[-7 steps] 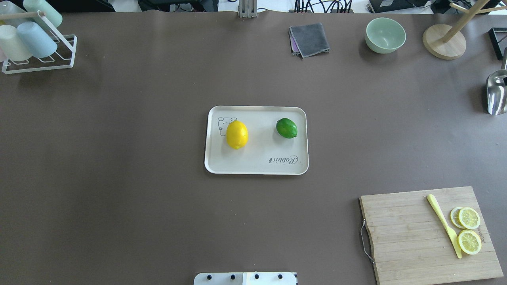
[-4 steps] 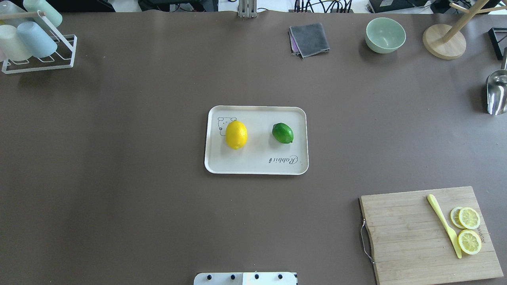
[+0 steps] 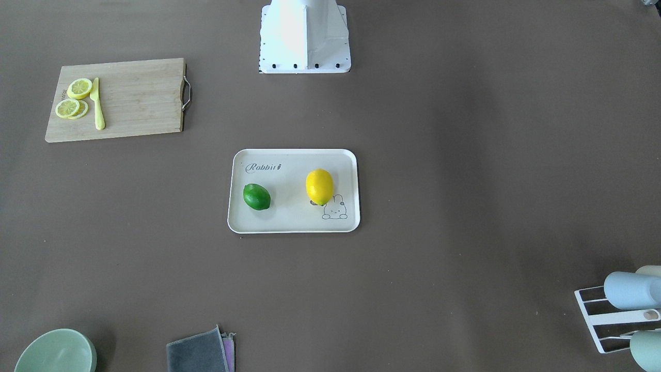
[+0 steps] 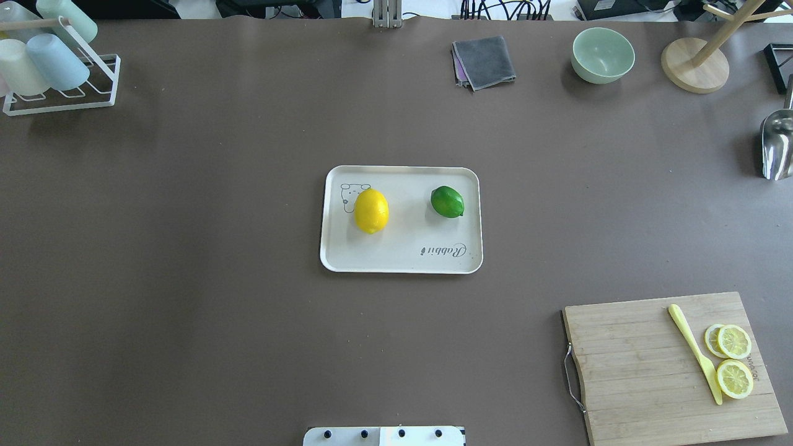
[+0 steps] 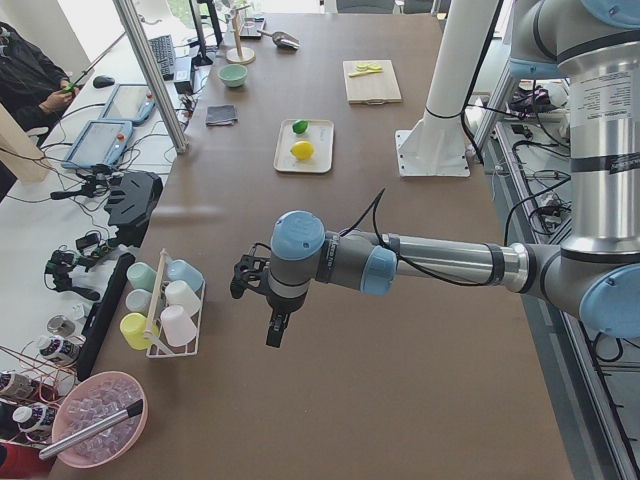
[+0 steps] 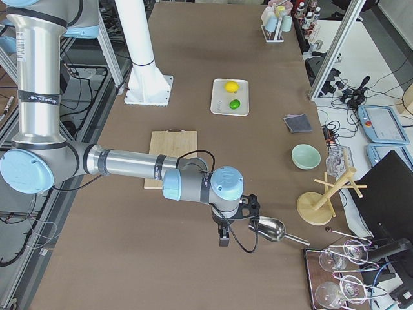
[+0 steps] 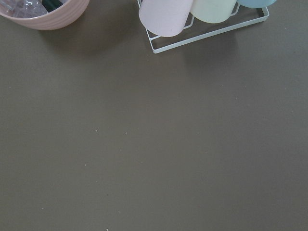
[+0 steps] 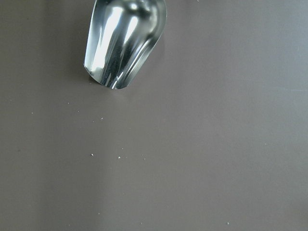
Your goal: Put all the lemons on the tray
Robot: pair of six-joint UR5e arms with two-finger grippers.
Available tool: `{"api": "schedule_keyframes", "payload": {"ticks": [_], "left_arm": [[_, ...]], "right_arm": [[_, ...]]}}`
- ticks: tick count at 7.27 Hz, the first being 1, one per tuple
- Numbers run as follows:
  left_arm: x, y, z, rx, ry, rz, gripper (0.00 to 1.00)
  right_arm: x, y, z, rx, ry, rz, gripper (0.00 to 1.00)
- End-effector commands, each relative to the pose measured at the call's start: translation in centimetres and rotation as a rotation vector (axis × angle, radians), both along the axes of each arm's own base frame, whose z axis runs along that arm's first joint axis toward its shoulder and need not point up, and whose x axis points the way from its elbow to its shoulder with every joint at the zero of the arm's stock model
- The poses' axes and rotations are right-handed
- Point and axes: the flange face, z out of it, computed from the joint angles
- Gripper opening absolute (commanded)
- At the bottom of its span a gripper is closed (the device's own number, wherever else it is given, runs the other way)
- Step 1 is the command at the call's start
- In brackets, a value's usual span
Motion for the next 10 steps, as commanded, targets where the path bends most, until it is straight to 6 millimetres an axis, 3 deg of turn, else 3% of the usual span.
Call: {"api": "schedule_keyframes", "payload": {"ticks": [1,2,10], "left_arm": [[0.1,-0.4,0.0,-0.024,0.0,0.0,0.98],[0.1,-0.9,0.1,-0.024,-0.002,0.0,0.98],[0.1,-0.9,0.6,-0.035,-0.003,-0.001,0.98]], "right_arm": [[-0.2,-1.2,-1.1,0.009,0.001,0.0,1.0],[-0.6,-2.2,-1.8,0.007,0.001,-0.009,1.0],[-0.6,-2.7,-2.5,0.023,0.001,-0.009,1.0]]}}
